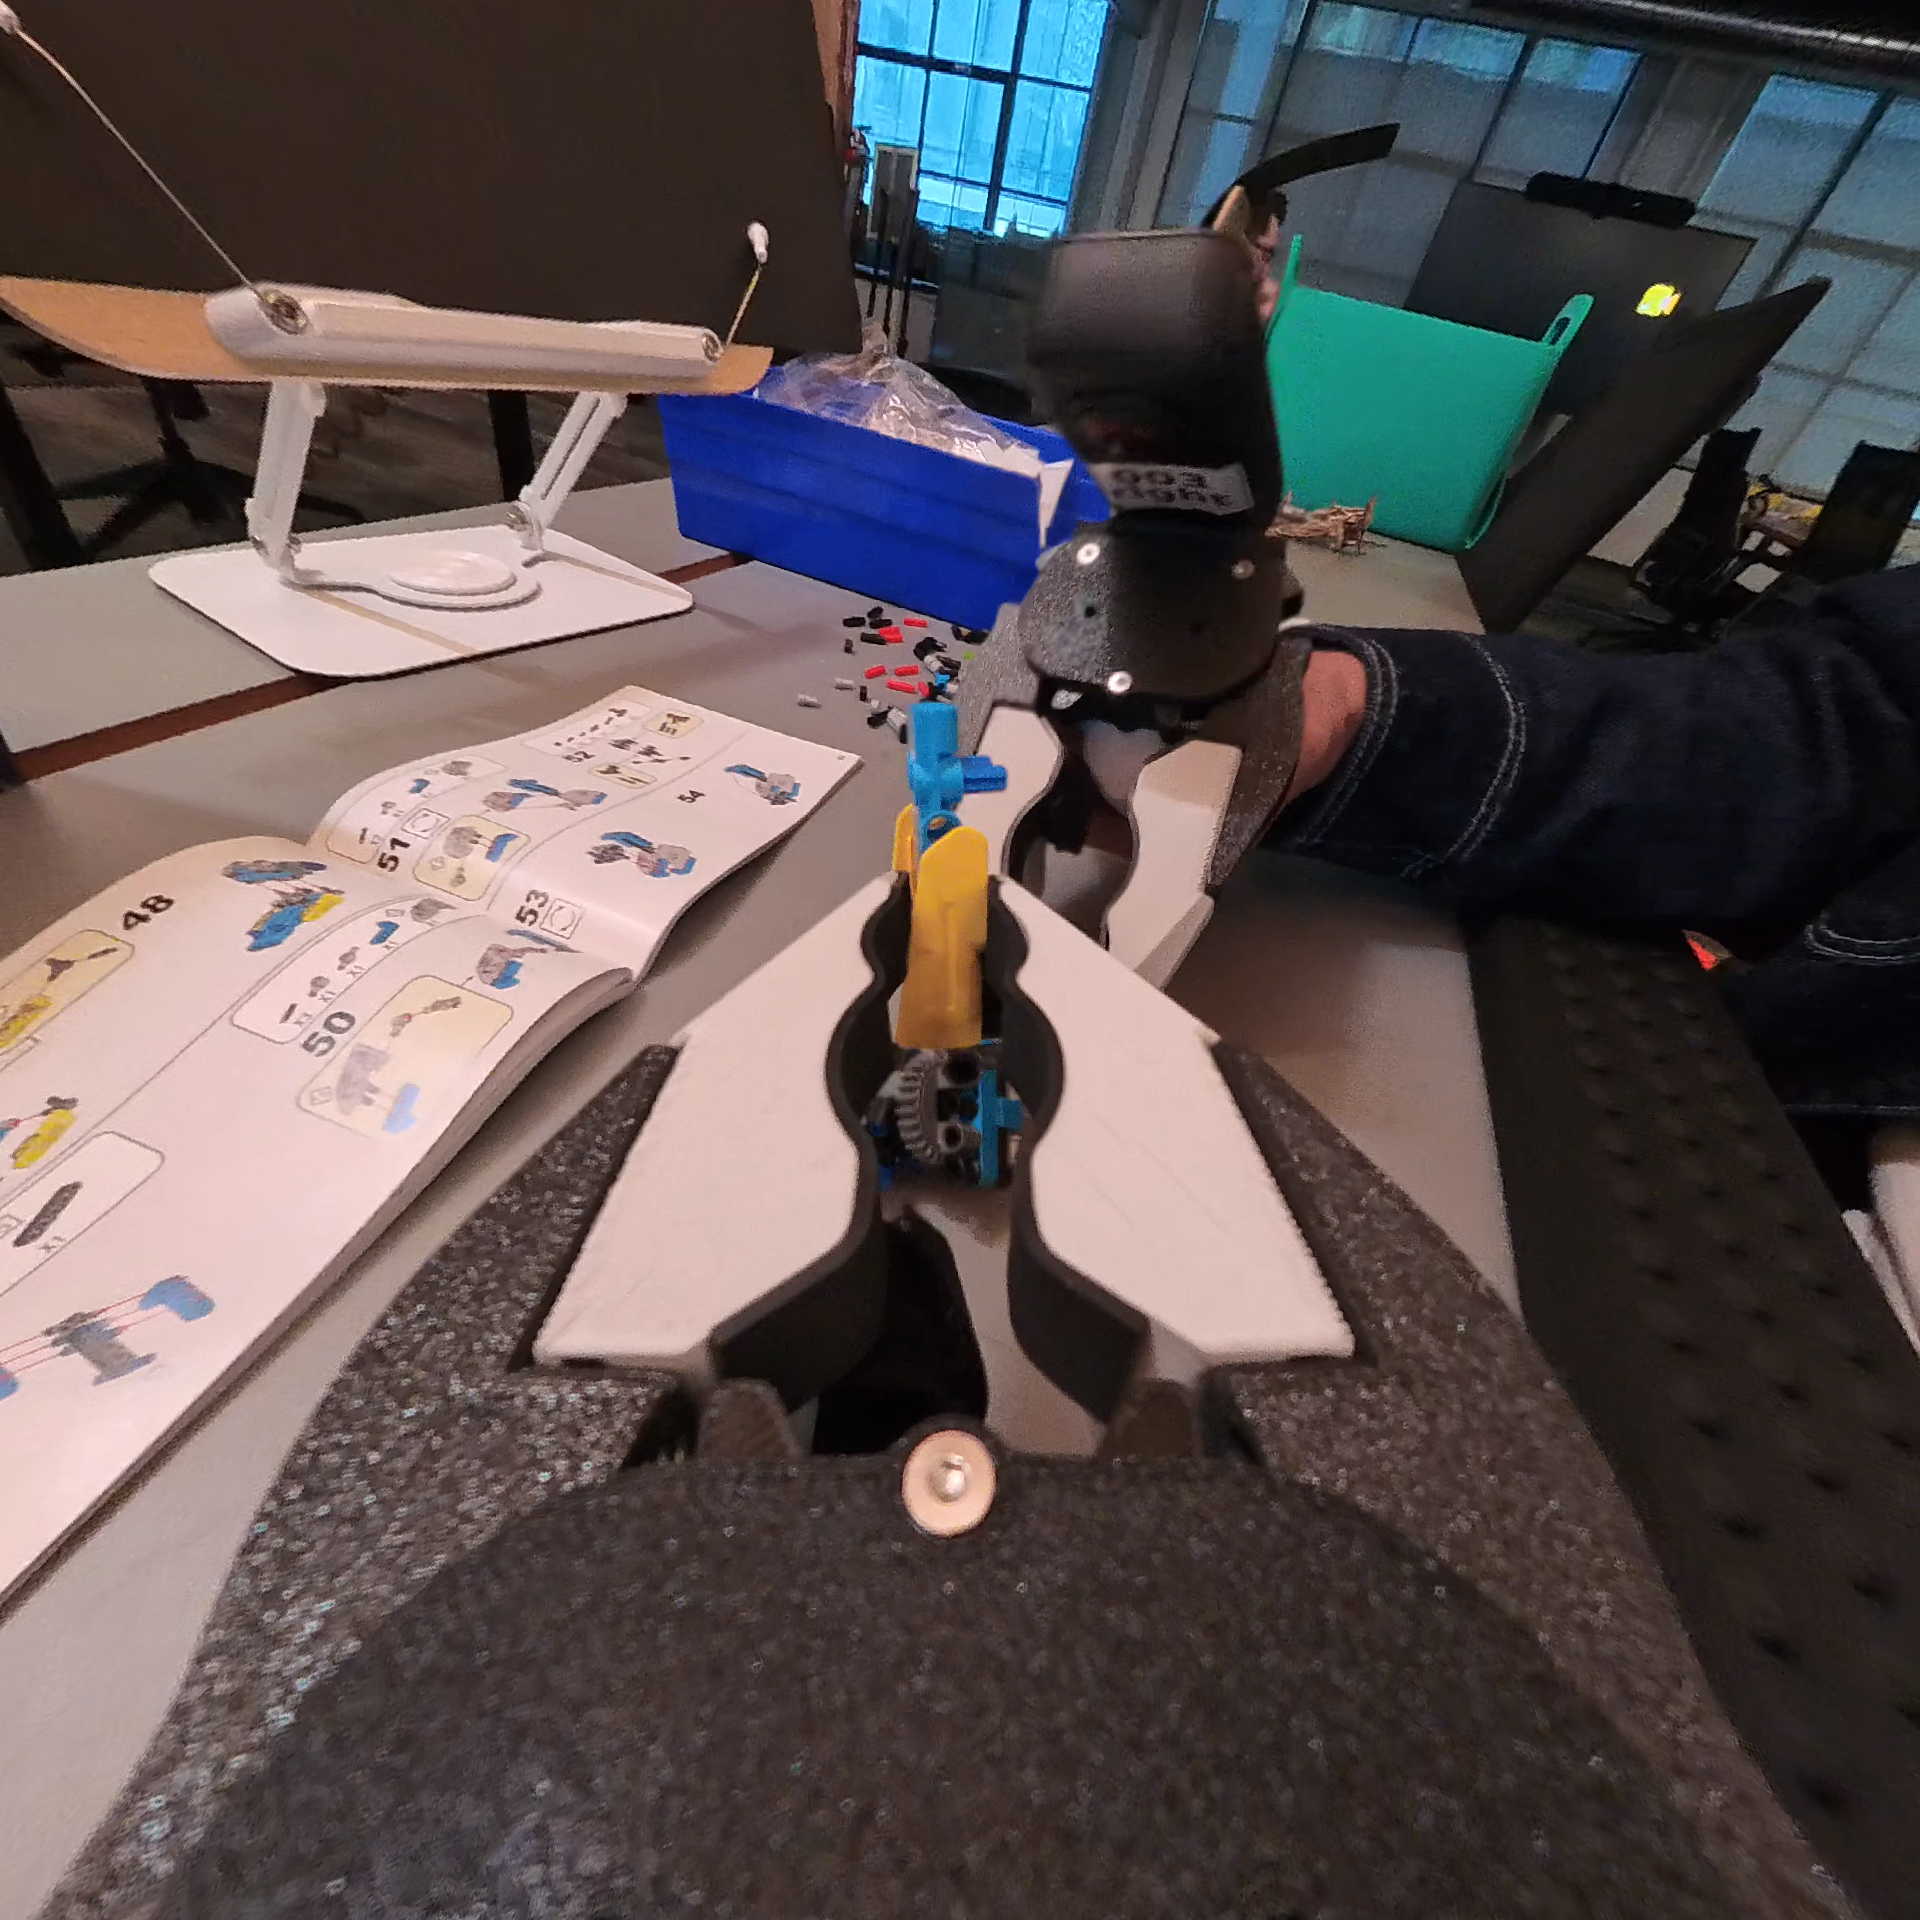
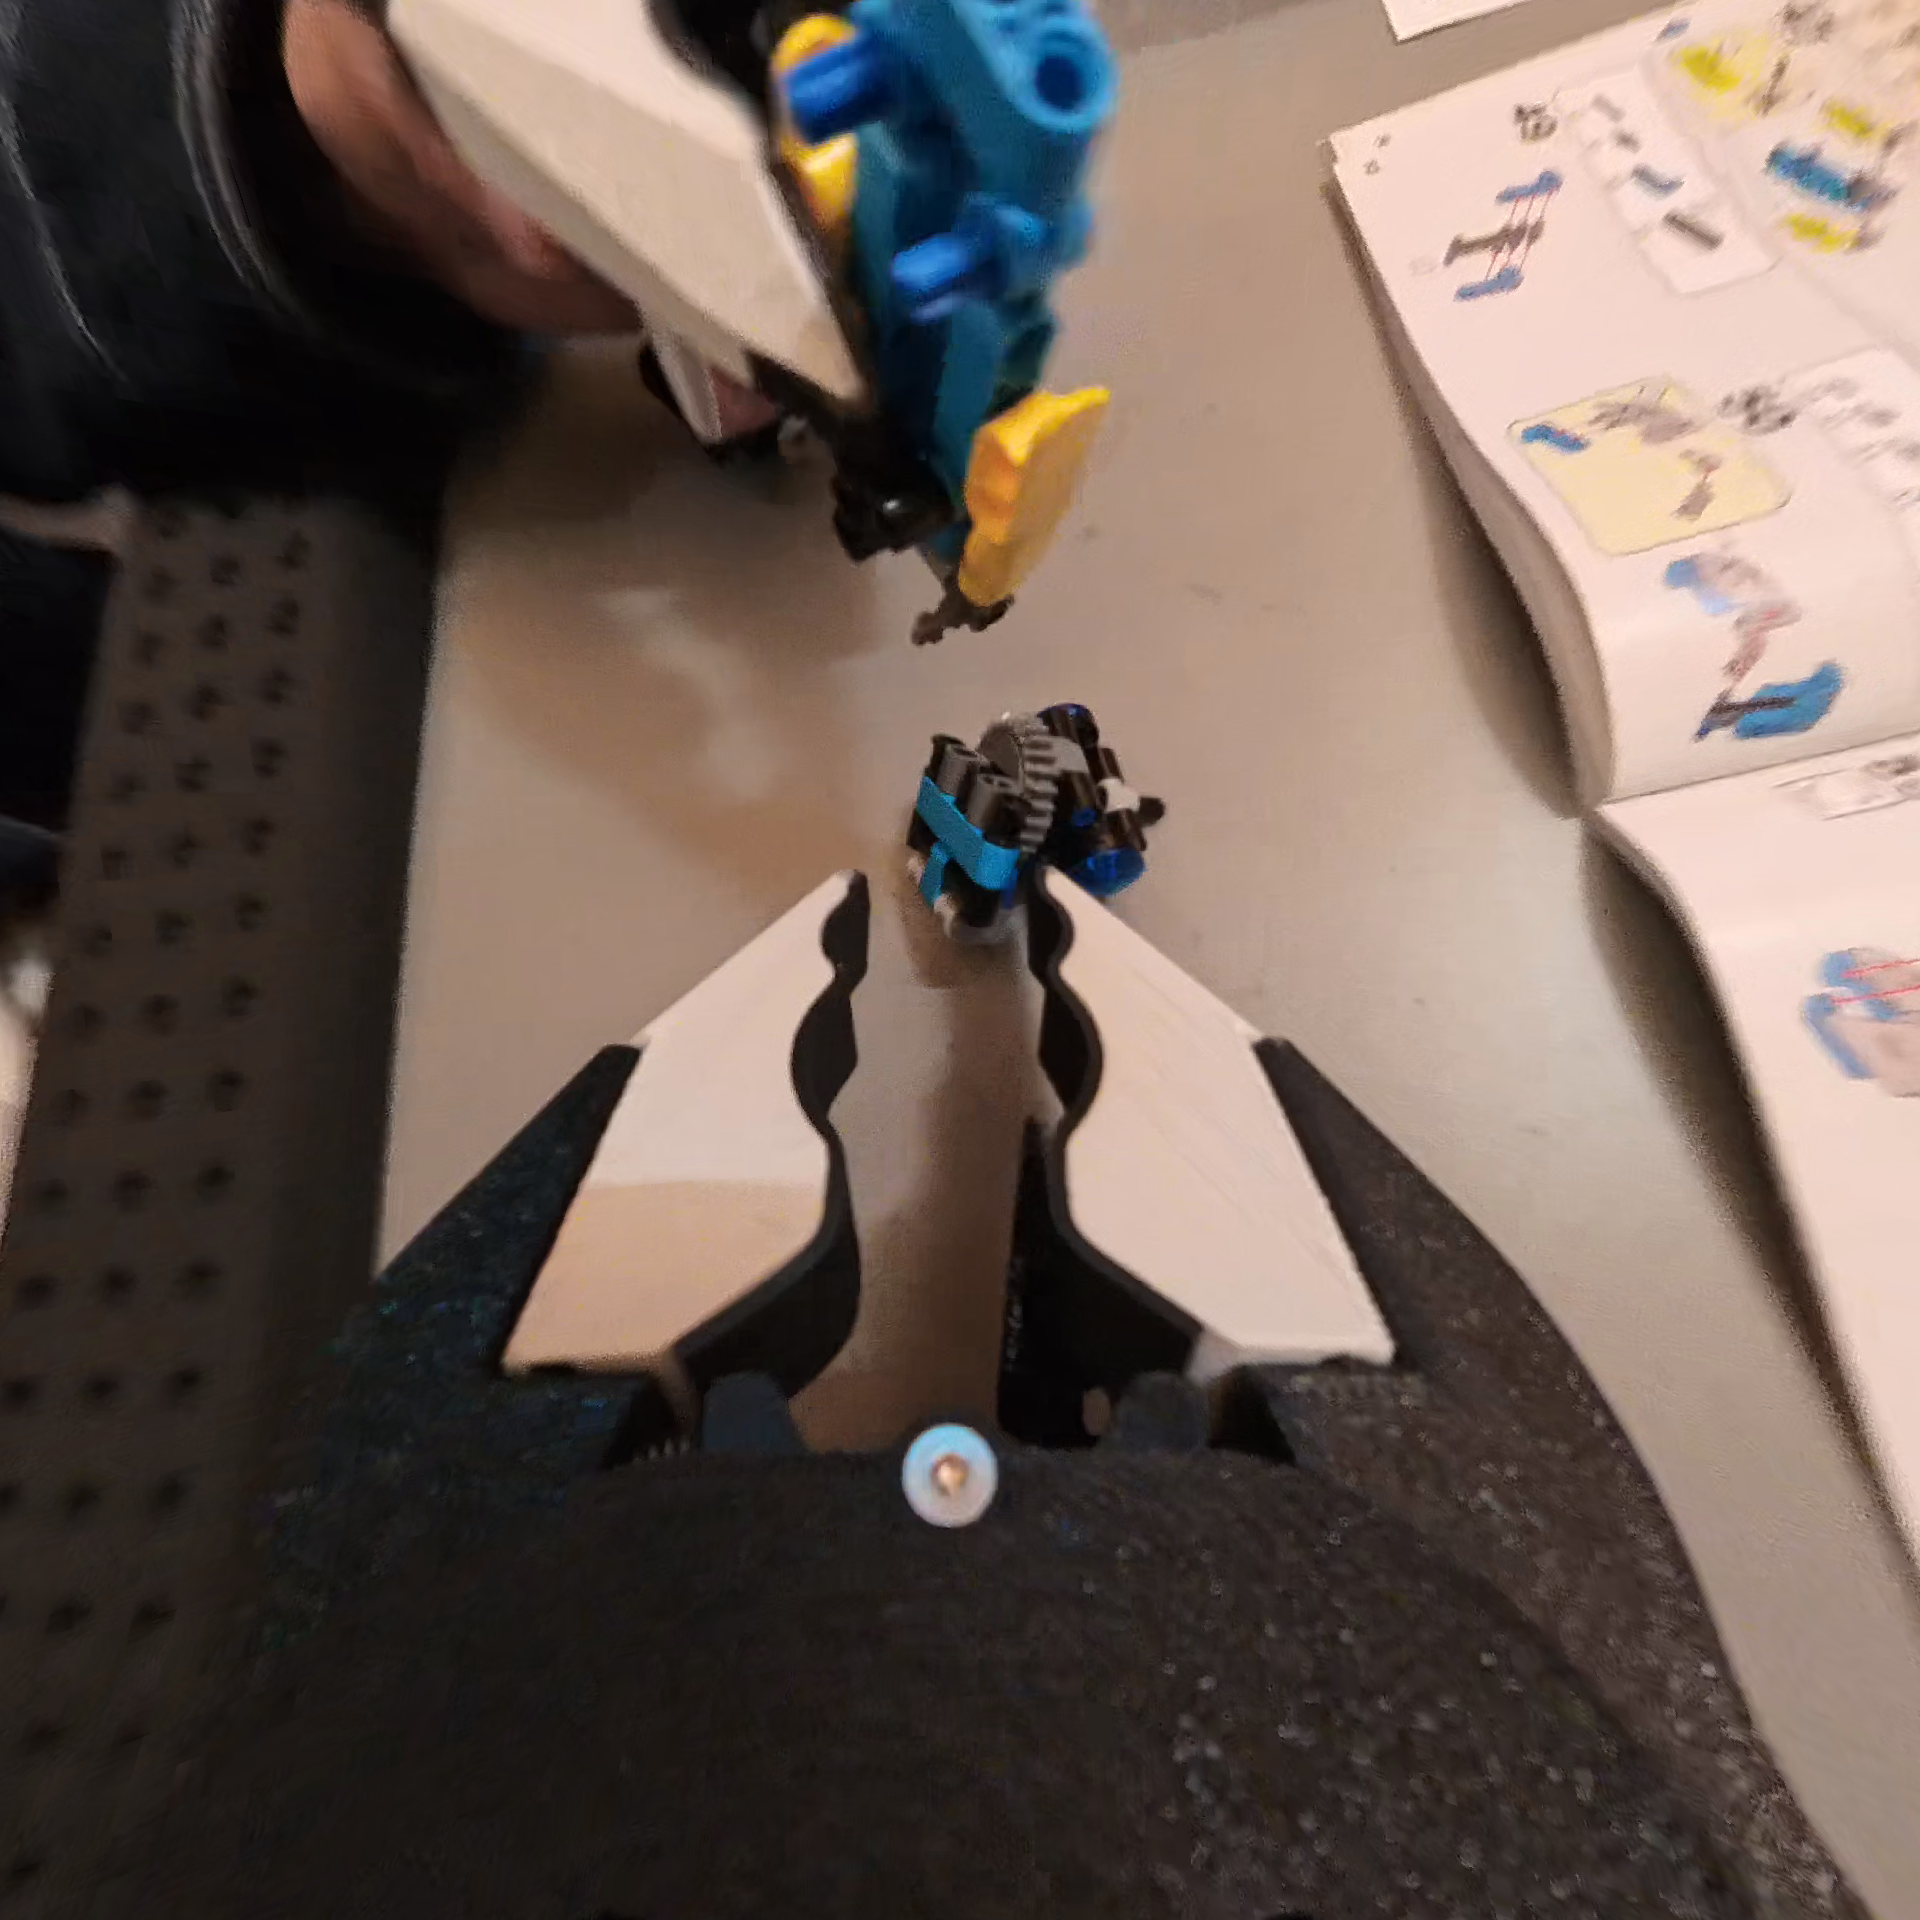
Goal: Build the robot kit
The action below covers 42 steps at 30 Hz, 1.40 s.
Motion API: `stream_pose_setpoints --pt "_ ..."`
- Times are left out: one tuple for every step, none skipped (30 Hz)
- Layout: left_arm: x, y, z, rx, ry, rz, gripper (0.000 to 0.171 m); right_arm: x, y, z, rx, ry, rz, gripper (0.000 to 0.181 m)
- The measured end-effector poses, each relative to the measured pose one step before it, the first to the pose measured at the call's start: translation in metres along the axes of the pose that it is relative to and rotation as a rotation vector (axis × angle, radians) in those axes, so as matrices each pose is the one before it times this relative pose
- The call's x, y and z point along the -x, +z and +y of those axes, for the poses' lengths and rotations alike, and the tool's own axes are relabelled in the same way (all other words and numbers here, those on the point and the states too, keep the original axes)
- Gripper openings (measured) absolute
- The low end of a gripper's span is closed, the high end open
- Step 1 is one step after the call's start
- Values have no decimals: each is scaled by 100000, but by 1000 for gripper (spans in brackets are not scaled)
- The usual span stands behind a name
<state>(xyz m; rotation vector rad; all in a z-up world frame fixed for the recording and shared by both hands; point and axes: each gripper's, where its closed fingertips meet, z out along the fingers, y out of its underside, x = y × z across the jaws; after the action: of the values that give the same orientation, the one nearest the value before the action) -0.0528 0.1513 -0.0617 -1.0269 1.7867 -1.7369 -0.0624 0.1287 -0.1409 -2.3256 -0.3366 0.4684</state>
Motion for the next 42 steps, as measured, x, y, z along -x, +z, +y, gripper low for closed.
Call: stream_pose_setpoints --pt "27 22 -184 -1835 2196 19 13 -54 -27 -151 -1753 5152 -2384 29" --pt "74 -33 -280 -2657 3545 -504 13 -154 -161 -316 -2919 3247 -629 29" --pt "221 -75 -267 -2232 2881 -1758 13 -215 -207 -262 -2120 2446 575 27" --pt "147 -51 -148 -965 1529 -1329 13 -162 -126 -72 -265 1830 680 26" --pt "32 17 -30 -177 708 -394 13 17 -29 -174 -1046 1237 -178 26" --pt "28 51 69 366 109 -259 13 177 76 -176 -1497 1375 -1386 26" --pt "-4 91 167 964 -205 -2 13 300 162 11 -61 1332 -2409 26" --pt "-47 105 184 1124 -314 482 13 124 231 115 579 728 -1365 26" --pt "-54 87 118 869 -289 624 13 -240 216 192 934 363 968 25" --pt "-20 50 69 569 -173 385 13 -253 162 116 251 181 883 23" --pt "61 20 70 404 -67 -190 13 30 115 -28 -752 412 -879 23" --pt "180 14 40 321 185 -1073 13 131 57 -240 -2064 1159 -1633 22" --pt "133 3 30 288 517 -921 13 3 102 -247 -2047 1730 -1047 18" --pt "42 31 92 863 277 -112 13 -19 140 -61 -817 1915 -1254 12" --pt "135 65 151 1370 -257 -660 13 -14 70 -76 -506 3329 -1786 11" --pt "175 55 32 428 -632 -752 13 81 -115 -259 -1701 3876 -2631 7" --pt "23 20 -188 -1118 -1528 552 13 412 -229 -351 -2321 5182 -4570 7" --pt "4 -36 -395 -2299 -2497 832 13 796 -245 -331 -2189 5543 -6399 7" --pt "18 -81 -527 -3185 -2723 769 13 631 -214 -391 -3384 4687 -4509 7" --pt "-119 -97 -589 -3680 -2790 1449 13 503 -250 -486 -4657 5147 -3364 7" --pt "-259 -101 -650 -3942 -2408 1918 12 652 -97 -158 -2659 5965 -4496 6" --pt "-380 -89 -632 -3602 -1069 2117 13 680 76 168 -1411 5775 -5118 7" --pt "-381 -37 -487 -2666 469 1686 13 518 -39 -2 -3062 4864 -4574 6" --pt "-326 -3 -338 -1623 1724 874 12 841 -220 -198 -3726 6090 -7572 6" --pt "-286 53 -204 -790 2316 451 12 973 -237 -180 -2947 5102 -8280 6" --pt "-315 99 -127 -332 2163 541 12 669 -184 -166 -2523 1970 -4995 6" --pt "-305 132 -100 -311 1832 481 12 230 -92 -32 -1166 534 -1277 7" --pt "-218 163 -78 -282 1857 -161 13 -46 57 207 749 -273 627 6" --pt "-165 193 12 276 1874 -440 12 188 185 173 548 -109 -1050 6" --pt "-103 197 64 634 1595 -529 12 178 200 -1 -346 1601 -1392 6" --pt "-180 168 19 428 1023 301 12 -78 165 118 471 941 159 7" --pt "-257 142 91 726 188 1216 12 26 -29 -168 -1362 -132 -316 7" --pt "-64 74 113 674 373 94 12 338 -194 -369 -2292 1184 -2399 6" --pt "59 -11 47 172 709 -513 12 -59 -189 -50 49 731 84 7" --pt "37 -15 57 67 -218 -101 12 -63 -156 -124 -517 -18 225 6" --pt "102 4 55 -81 -715 -457 12 -39 -66 -95 -648 1023 -322 7" --pt "80 28 36 -38 -302 -520 12 -91 34 40 -82 1126 -144 6" --pt "84 11 -42 -306 220 -739 12 -194 98 203 1067 306 782 6" --pt "154 -26 -171 -751 853 -1211 12 -238 87 253 1386 67 1299 6" --pt "97 -22 -180 -512 467 -449 12 26 83 121 517 199 -389 6" --pt "68 -12 -67 -66 -689 29 12 264 -16 -174 -1140 846 -1933 6" --pt "149 -56 -73 -284 -299 -762 12 51 -86 -142 -716 761 -528 6"
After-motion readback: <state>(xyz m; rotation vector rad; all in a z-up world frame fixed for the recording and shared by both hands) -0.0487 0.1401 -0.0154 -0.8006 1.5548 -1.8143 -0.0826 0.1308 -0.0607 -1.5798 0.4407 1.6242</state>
